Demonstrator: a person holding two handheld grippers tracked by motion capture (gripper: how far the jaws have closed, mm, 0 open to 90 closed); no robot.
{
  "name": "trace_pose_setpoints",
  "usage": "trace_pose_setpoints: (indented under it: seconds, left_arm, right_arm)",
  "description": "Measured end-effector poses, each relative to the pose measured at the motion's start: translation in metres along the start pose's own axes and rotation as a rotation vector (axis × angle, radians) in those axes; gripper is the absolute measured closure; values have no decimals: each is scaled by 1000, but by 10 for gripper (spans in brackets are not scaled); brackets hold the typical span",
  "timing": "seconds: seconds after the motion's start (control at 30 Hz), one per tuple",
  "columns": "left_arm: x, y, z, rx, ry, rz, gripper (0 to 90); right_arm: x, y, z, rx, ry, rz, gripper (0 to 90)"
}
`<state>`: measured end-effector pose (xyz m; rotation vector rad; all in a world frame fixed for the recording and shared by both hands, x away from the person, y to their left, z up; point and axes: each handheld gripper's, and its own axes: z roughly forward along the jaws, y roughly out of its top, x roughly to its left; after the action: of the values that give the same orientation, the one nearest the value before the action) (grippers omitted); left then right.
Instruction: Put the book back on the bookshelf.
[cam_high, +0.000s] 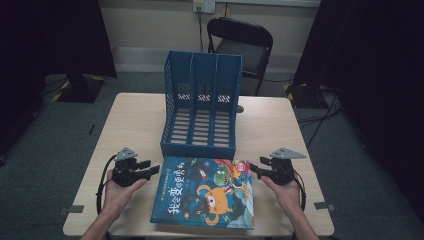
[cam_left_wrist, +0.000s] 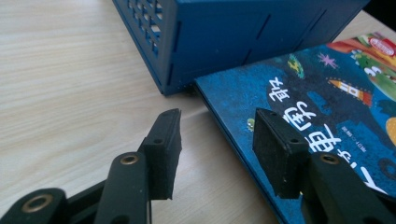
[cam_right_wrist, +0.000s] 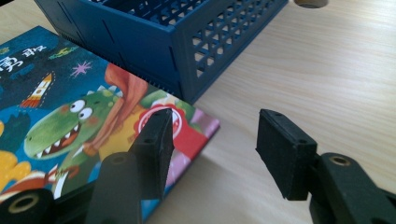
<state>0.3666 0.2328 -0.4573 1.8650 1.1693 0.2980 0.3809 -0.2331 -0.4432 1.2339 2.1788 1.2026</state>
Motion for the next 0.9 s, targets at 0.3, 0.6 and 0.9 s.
trace_pose_setpoints:
  seconds: [0.3, 0.6, 0.9]
  left_arm:
    - [-8, 0, 12, 55, -47, 35, 542]
    - [-13, -3, 18, 76, -104, 36, 597]
    - [-13, -4, 16, 86, -108, 42, 597]
  right_arm:
    - [7, 4, 26, 2, 62, -17, 440]
    - [8, 1, 35, 19, 81, -31, 422]
    - [12, 0, 32, 28, 78, -52, 405]
